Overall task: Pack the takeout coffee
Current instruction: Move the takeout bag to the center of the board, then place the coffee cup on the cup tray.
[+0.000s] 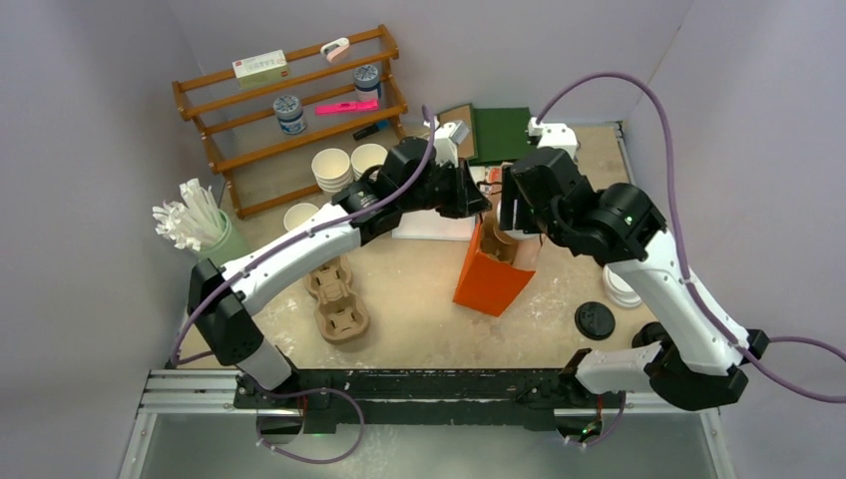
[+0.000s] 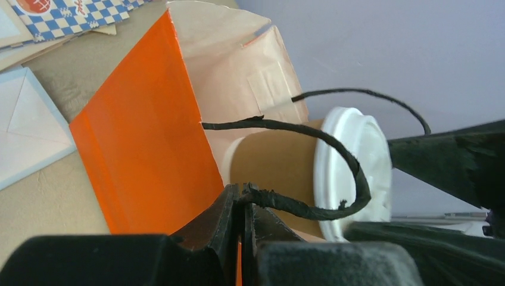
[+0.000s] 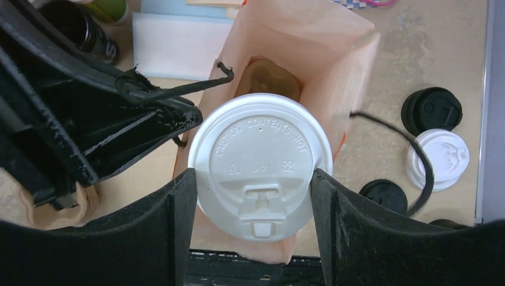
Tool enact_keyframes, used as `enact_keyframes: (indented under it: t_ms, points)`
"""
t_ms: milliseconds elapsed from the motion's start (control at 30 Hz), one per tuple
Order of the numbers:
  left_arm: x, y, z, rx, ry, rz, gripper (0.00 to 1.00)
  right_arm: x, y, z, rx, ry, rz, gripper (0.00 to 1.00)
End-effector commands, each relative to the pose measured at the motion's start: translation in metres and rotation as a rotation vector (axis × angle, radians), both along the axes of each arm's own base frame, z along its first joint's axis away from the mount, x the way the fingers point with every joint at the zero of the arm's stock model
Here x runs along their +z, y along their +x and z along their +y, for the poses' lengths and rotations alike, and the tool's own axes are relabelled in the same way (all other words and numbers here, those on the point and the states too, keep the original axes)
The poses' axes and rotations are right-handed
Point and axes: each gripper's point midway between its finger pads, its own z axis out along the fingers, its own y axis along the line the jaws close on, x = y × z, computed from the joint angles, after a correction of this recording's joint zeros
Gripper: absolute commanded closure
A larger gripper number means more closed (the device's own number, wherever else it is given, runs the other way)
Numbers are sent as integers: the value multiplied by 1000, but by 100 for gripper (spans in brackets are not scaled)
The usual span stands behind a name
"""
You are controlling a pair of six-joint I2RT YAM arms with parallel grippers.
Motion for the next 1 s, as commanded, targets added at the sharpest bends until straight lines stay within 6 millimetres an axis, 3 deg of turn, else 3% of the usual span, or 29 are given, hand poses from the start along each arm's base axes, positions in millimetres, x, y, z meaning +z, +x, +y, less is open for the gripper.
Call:
enact_keyframes:
  t_ms: [0,167,333,567,633,767,967]
  points:
    - [25,-20,12,-14,-66,-3,100,-4,3,10,32,-12,37,55]
    - [12,-29,32,21,-22,23,97,-19,0,6,14,-30,92,55]
    - [7,-25,58,112,55,4,69,-23,4,11,32,-29,109,56]
    - [24,-2,91,226,105,-17,53,-21,19,22,58,-30,104,56]
    - [36,1,94,229,107,-50,48,-20,24,24,59,-27,102,56]
    - [64,1,81,140,89,-131,36,-19,33,27,56,-6,100,56]
    - [91,2,69,73,69,-198,35,-25,46,36,65,36,113,56]
